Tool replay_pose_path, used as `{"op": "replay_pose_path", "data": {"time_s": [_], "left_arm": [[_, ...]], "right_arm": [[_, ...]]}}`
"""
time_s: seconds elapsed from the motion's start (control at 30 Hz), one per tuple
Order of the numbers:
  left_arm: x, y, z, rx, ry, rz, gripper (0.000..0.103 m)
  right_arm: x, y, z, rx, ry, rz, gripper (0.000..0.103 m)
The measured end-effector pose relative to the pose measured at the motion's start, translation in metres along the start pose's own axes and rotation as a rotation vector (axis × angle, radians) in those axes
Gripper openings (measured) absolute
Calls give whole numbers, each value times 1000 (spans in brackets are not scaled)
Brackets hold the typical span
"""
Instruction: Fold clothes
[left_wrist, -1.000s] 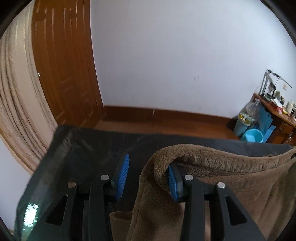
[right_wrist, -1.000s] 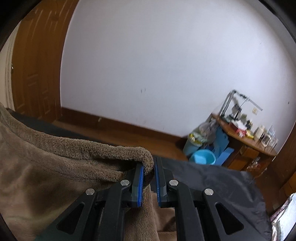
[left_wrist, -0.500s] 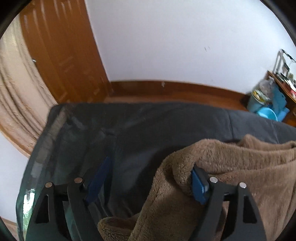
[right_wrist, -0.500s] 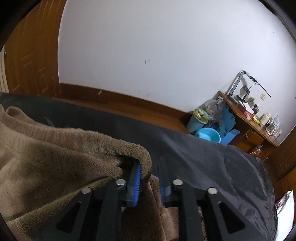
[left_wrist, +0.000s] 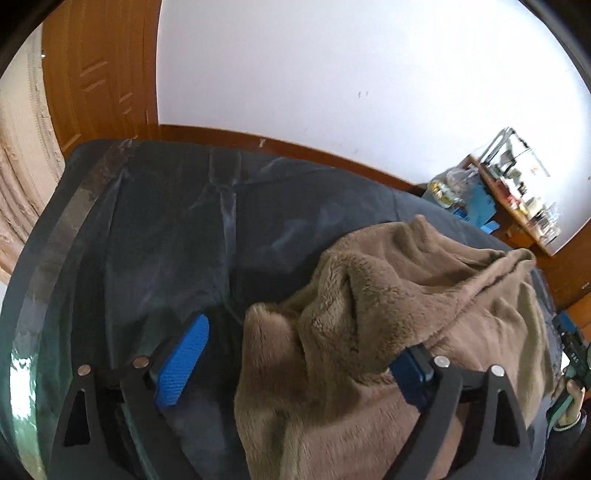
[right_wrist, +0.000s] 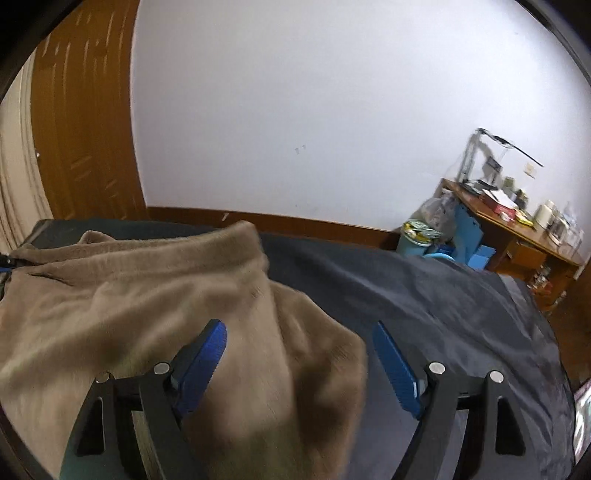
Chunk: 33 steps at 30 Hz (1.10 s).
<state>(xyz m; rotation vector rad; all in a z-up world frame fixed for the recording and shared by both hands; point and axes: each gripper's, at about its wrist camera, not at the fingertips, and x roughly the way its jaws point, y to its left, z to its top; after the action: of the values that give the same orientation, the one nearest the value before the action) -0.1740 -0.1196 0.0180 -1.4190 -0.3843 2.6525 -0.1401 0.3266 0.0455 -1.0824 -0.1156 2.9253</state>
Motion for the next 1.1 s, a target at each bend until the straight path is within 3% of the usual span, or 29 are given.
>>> {"op": "replay_pose_path", "data": {"time_s": [0.2,0.33,0.43,0.63,0.77,1.0,1.1], "left_arm": [[-18,-4,-6,-2,-69,-88,96],[-19,-18,9,28,-85,-48,96],[-14,-16,14,-12,-57,-26,96],[-2,13,-14,-81,3,-21,96],[-3,31,-26,-118,14,-88,96],[11,29,-30,-121,80,-241,100],[14,19,-33,-64,86,-228,101]], "right_arm": [[-13,-45,-37,190,66,88,84],[-13,-57,-51,272,87,121,83],[-10,-60,-54,309,91,178,84],[-3,-54,-51,282,102,246,84],[12,-56,-51,313,131,274,84],[23,-46,-54,298,158,375,85],[23,-43,-53,282,164,410,85]]}}
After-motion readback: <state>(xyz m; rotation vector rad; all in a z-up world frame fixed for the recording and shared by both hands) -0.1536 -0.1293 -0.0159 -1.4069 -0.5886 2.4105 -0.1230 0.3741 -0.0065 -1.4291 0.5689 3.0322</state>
